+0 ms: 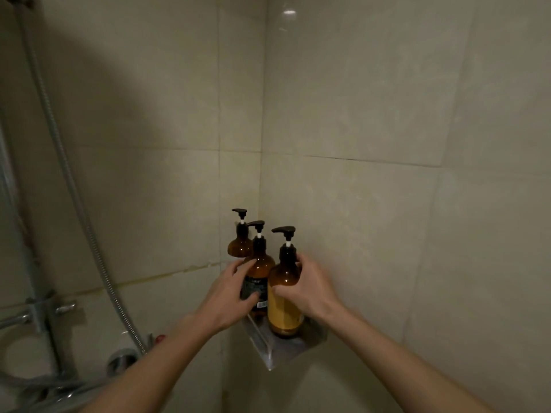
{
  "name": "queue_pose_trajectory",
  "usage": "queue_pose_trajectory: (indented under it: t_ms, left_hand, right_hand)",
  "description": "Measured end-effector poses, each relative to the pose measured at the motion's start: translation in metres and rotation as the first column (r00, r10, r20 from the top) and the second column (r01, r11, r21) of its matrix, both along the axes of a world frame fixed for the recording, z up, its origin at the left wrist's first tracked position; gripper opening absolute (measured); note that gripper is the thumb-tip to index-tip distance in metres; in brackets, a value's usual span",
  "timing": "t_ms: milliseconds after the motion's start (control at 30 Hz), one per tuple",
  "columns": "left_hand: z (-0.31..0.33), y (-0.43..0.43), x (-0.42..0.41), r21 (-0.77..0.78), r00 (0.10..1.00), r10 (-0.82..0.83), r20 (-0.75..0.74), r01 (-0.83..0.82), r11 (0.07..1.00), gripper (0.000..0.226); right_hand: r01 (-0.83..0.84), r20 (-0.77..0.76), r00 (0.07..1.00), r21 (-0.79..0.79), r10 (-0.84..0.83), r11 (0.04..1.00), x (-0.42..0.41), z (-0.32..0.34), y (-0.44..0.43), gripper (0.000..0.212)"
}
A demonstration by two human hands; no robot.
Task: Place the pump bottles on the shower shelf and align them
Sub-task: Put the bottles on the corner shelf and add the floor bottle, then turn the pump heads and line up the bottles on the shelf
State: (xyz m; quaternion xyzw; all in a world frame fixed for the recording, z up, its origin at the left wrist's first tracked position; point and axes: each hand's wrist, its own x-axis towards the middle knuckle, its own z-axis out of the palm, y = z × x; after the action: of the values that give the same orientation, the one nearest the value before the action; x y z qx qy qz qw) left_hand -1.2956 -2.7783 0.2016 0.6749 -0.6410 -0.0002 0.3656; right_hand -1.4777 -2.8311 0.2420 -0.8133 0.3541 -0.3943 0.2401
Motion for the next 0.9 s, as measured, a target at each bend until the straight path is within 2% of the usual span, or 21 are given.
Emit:
queue_pose_trajectory:
  t_ms: [200,533,767,900]
  left_hand:
    - [-0.004,-0.008,0.002,-0.072,0.999,0.008,-0.032,-0.011,0.997,0.071]
    - [-0.005,-0.024,0.008,-0.140,0.980,-0.041,-0.195,0.013,0.990,0.064]
    - [-0.010,-0.028,0.012,-0.186,0.971,-0.145,-0.188,0.109,0.976,0.063]
    - [-0.009,-0.030,0.019,-0.180,0.966,-0.172,-0.193,0.138,0.974,0.065]
  right_hand:
    - [-0.054,-0.003,0.998,0.068,0.055,0.996,0.011,-0.012,0.000,0.057]
    - [-0.029,-0.027,0.999,0.058,0.031,0.998,0.015,-0.017,0.005,0.055]
    - [-0.047,-0.095,0.994,0.084,0.055,0.995,0.012,-0.012,0.008,0.051]
    - [-0.076,-0.079,0.993,0.102,0.084,0.992,0.011,-0.006,0.016,0.057]
